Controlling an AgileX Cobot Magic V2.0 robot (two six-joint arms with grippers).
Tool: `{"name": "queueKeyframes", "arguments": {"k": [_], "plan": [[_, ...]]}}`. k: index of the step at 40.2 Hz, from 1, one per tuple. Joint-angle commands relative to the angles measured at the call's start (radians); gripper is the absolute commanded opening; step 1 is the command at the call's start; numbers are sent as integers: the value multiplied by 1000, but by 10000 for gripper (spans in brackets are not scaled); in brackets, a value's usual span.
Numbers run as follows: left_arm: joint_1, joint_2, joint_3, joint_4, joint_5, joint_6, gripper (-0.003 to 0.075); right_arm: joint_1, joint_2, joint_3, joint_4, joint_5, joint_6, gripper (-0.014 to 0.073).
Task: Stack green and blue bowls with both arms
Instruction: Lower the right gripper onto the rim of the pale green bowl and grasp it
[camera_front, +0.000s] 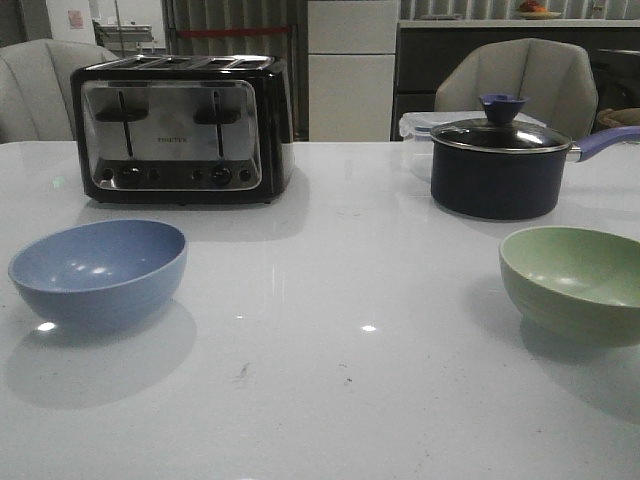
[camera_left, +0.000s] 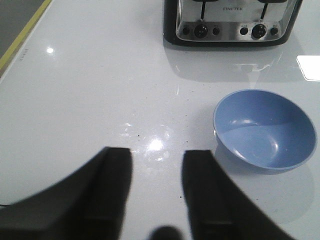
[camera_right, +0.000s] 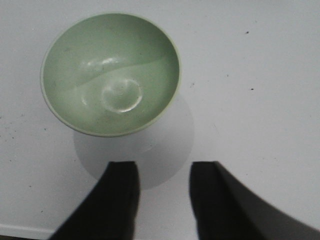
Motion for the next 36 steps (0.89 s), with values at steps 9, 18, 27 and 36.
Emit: {"name": "queueKeyframes", "arguments": {"k": [9, 18, 27, 36], "plan": [[-1, 36, -29, -1, -74, -6, 601, -85, 170, -122, 4, -57, 32, 603], [-1, 36, -29, -1, -74, -6, 557, -113, 386, -281, 19, 52, 31, 603], [-1, 36, -29, -1, -74, -6, 548, -113, 604, -416, 124, 121, -56, 603], [-1, 36, -29, -1, -76, -6, 548, -113, 767, -510, 175, 130, -116, 584]]}}
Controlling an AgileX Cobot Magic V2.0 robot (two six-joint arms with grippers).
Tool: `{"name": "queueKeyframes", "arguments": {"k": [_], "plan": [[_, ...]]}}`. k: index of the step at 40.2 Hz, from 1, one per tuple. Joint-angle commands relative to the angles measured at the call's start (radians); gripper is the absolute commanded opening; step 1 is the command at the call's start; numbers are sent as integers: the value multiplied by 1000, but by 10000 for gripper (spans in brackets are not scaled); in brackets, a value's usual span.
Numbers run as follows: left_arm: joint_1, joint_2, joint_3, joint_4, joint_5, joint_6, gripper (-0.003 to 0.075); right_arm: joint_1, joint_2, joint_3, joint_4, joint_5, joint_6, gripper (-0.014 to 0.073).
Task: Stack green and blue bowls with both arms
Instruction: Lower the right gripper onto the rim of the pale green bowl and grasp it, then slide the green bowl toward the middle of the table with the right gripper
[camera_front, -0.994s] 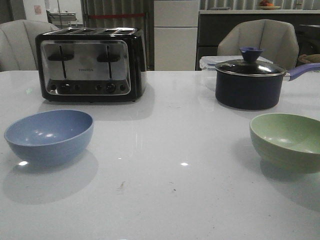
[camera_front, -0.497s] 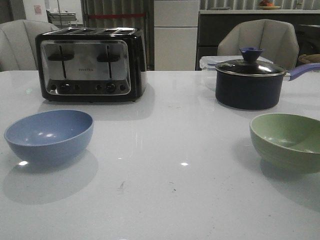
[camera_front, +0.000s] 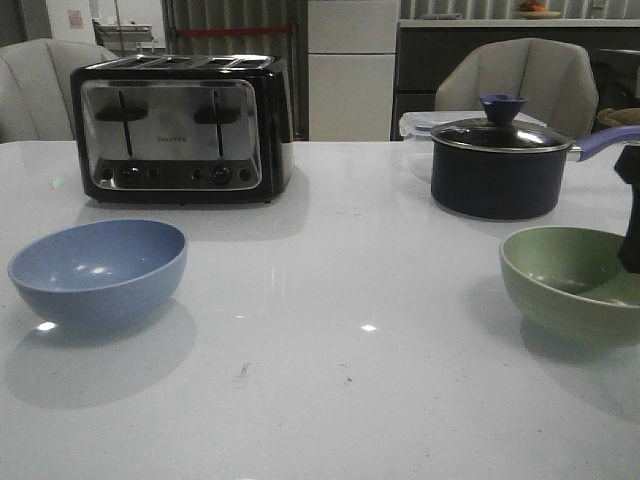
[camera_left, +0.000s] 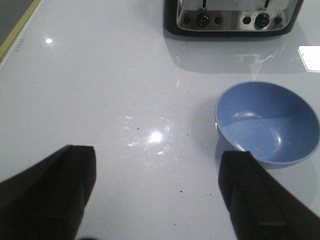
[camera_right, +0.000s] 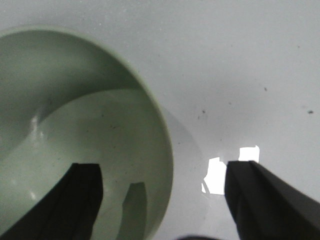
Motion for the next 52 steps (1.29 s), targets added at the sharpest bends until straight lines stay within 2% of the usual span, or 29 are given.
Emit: {"name": "queueKeyframes", "arguments": {"k": [1, 11, 19, 26, 35, 45, 52], "plan": [[-1, 7, -29, -1, -76, -6, 548, -9, 22, -62, 22, -11, -31, 570], [-1, 7, -29, -1, -76, -6, 547, -9, 68, -82, 22, 8, -38, 241], [-1, 7, -29, -1, -76, -6, 548, 2, 28, -82, 23, 25, -38, 119], [-1, 7, -29, -1, -80, -6, 547, 72, -41, -112, 24, 60, -54, 109], [-1, 7, -29, -1, -80, -6, 547, 284, -43, -242, 34, 120, -54, 109], [-1, 7, -29, -1, -80, -6, 547, 497, 56, -356, 35, 122, -53, 110], [-1, 7, -29, -1, -80, -6, 547, 555, 151, -402, 36, 117, -53, 110]]}}
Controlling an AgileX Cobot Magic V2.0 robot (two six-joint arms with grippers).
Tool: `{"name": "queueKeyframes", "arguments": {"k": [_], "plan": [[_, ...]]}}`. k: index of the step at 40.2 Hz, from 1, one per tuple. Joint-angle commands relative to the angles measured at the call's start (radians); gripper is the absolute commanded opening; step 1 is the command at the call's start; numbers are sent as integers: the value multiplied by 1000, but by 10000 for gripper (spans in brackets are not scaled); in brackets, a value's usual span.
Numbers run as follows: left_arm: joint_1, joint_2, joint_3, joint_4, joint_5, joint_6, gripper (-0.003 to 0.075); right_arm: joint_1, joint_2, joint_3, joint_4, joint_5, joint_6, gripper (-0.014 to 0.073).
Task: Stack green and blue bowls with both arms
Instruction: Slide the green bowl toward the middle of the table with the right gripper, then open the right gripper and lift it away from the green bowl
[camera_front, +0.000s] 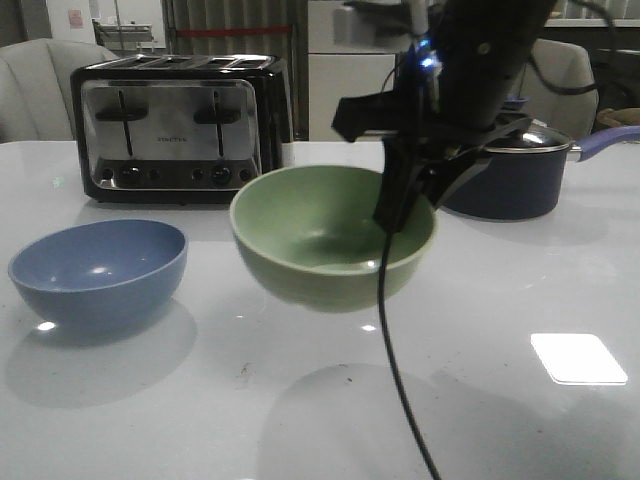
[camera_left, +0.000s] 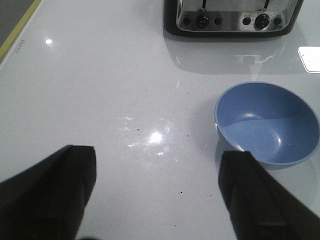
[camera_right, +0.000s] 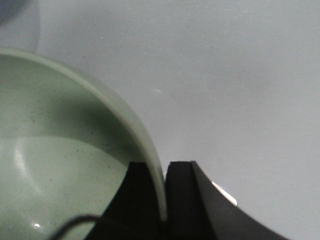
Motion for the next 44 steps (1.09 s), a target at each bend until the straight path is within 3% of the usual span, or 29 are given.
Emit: {"name": "queueKeyframes", "arguments": {"k": [1, 12, 19, 23, 32, 44], "plan": [[-1, 7, -29, -1, -78, -6, 547, 15, 5, -51, 14, -26, -10, 110], [-1, 7, -29, -1, -78, -6, 547, 17, 92, -66, 21, -40, -10, 136], [-1, 7, -29, -1, -78, -6, 547, 17, 93, -66, 18, -42, -10, 371], [-1, 7, -29, -1, -78, -6, 547, 17, 86, -66, 2, -45, -10, 458], [-1, 7, -29, -1, -78, -6, 547, 23, -85, -6, -1, -108, -65, 455], [-1, 7, -29, -1, -78, -6, 547, 25, -437, 249, -1, -232, -148, 455]]}}
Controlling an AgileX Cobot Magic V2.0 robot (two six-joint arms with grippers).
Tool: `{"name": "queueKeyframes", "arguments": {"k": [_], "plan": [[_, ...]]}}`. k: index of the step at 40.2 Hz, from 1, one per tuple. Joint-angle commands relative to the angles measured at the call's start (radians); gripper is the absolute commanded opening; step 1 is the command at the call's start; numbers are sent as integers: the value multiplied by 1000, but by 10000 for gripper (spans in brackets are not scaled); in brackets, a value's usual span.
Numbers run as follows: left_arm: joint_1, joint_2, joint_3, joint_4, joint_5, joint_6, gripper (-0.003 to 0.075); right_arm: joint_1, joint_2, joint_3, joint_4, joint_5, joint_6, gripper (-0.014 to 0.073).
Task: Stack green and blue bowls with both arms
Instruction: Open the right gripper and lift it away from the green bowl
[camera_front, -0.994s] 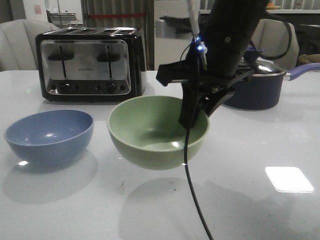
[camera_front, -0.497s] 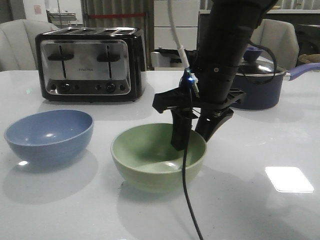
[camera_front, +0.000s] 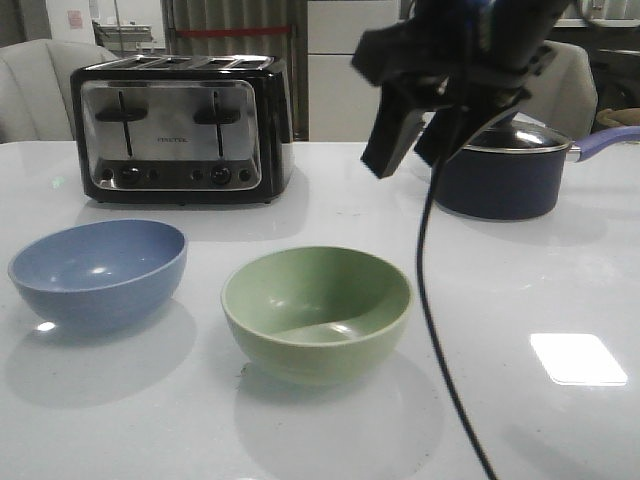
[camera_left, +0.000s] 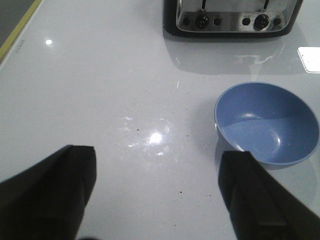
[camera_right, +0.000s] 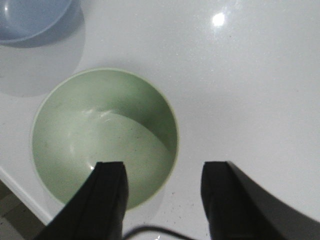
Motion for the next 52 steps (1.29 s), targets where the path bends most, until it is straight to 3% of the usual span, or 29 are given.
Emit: {"name": "queueKeyframes", "arguments": {"k": [1, 23, 34, 52], "plan": [[-1, 7, -29, -1, -78, -6, 547, 2, -162, 62, 2, -72, -47, 455], [-36, 61, -39, -45, -67, 32, 547, 2, -690, 451, 2, -96, -67, 455], [-135, 259, -135, -45, -24, 37, 547, 2, -724, 466, 6, -103, -67, 455], [-137, 736, -361, -65, -18, 37, 547, 2, -724, 466, 6, -103, -67, 455]]}}
